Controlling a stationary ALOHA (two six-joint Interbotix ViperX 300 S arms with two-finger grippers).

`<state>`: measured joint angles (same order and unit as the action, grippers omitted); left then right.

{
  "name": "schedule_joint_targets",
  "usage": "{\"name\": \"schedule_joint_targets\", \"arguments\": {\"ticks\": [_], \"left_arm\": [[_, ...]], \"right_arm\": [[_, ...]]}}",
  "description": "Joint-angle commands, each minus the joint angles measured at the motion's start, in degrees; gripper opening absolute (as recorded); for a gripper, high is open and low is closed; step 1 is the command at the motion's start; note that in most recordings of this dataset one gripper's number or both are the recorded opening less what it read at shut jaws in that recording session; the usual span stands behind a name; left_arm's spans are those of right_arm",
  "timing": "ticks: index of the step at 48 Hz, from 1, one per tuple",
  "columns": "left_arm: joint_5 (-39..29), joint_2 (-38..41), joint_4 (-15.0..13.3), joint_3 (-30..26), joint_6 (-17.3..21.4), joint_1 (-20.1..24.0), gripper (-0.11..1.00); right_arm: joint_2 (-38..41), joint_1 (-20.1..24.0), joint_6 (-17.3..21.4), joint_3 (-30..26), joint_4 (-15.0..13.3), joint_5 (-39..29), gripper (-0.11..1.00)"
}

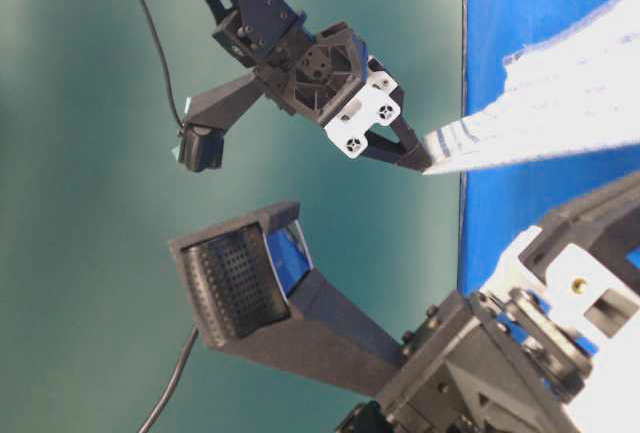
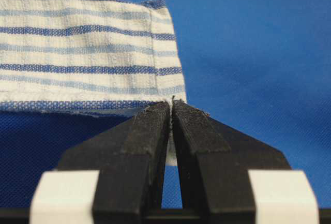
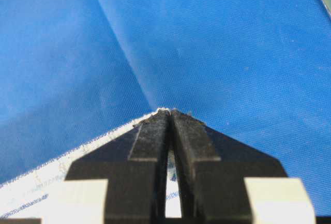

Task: Fold the blue towel.
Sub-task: 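Lay the strip down, open both grippers and pull them outward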

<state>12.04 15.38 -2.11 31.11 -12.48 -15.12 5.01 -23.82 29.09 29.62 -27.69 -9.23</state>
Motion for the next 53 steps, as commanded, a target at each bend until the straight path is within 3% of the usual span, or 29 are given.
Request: {"name": "schedule_joint_targets", "arguments": {"ticks": [1, 12, 16, 20, 21, 26, 31, 38, 46, 53], "left_arm": [[0.26, -2.02, 0.18, 0.35, 0.00, -2.11, 0.01], [-0.09, -2.02, 0.18, 0.26, 0.00, -1.85, 0.04], [-0.35, -2.20, 0.18, 0.35, 0.09, -1.67, 0.17], [-1.85, -3.52, 0.26, 0.53, 0.62, -1.67, 0.41], [-2.46, -4.04, 0.35, 0.62, 0.70, -1.58, 0.47], [-7.03, -7.91, 0.44, 1.32, 1.14, -1.23, 0.63], [-11.69, -13.10, 0.44, 3.16, 1.41, -0.44, 0.61], [-12.83, -20.39, 0.53, 7.65, 2.37, 1.58, 0.61], [-7.65, -29.09, 0.62, 15.12, 5.36, 5.27, 0.61], [3.08, -36.39, 0.62, 22.59, 9.14, 8.61, 0.61]], "right_arm": [[-0.88, -0.70, 0.09, -1.05, 0.09, 0.26, 0.03], [-0.53, -0.35, -0.53, -1.05, 0.00, 0.44, 0.07], [-0.70, -0.26, -0.97, -0.97, -0.35, 0.53, 0.28], [-1.14, -0.18, -1.05, -0.88, -0.79, 0.35, 0.53], [-1.41, -0.09, -1.05, -0.88, -0.88, 0.26, 0.55], [-3.60, -0.09, -1.05, -0.18, -0.97, 0.18, 0.52], [-7.03, 0.18, -0.97, 1.58, -0.88, 0.18, 0.48], [-14.33, 1.23, -0.35, 6.06, -0.79, 0.44, 0.48], [-24.26, 3.69, 0.26, 13.45, -0.09, 2.90, 0.48], [-33.40, 6.24, 0.53, 20.39, 1.67, 7.56, 0.48]]}}
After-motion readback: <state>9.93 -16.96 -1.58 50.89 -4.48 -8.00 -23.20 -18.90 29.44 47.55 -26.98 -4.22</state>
